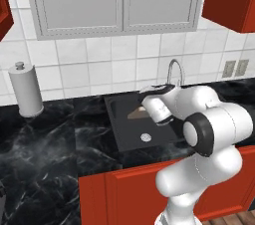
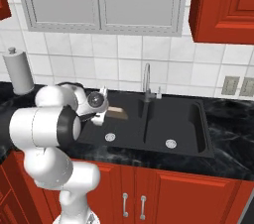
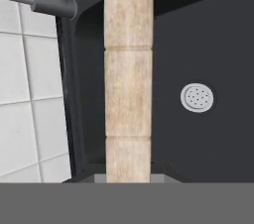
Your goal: Move the cutting board and knife to the sink. Then move spray from the shelves to the counter.
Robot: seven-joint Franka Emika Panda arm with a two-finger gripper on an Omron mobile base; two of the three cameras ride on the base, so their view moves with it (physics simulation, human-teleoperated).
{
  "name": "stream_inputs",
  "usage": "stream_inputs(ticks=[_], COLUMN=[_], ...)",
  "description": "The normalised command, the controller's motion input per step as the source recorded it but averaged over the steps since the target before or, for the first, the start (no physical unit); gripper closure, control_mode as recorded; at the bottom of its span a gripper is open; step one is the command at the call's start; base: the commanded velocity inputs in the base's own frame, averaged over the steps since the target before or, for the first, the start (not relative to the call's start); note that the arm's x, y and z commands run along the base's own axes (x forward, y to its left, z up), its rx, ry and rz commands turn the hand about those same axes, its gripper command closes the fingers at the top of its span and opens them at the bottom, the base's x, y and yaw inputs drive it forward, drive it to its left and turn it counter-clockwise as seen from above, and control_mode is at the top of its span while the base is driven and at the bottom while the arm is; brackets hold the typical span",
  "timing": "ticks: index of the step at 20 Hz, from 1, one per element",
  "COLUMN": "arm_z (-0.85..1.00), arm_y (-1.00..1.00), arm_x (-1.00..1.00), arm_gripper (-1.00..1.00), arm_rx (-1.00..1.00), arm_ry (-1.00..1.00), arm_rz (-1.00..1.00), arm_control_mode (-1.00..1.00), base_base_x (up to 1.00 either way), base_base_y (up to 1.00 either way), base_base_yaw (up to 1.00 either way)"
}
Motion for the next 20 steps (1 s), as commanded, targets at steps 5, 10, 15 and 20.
stream_inputs(ticks=[5, 10, 15, 20], arm_z=[-0.15, -0.14, -0.19, -0.20], arm_y=[0.00, 0.00, 0.00, 0.00], arm_x=[0.13, 0.14, 0.06, 0.15], arm_gripper=[1.00, 1.00, 1.00, 1.00], arm_rx=[0.00, 0.00, 0.00, 0.00], arm_ry=[-0.02, -0.05, -0.06, -0.01], arm_rz=[0.01, 0.02, 0.02, 0.01], arm_control_mode=[-1.00, -1.00, -1.00, -1.00], base_base_x=[0.00, 0.00, 0.00, 0.00], base_base_y=[0.00, 0.00, 0.00, 0.00], base_base_yaw=[0.00, 0.00, 0.00, 0.00])
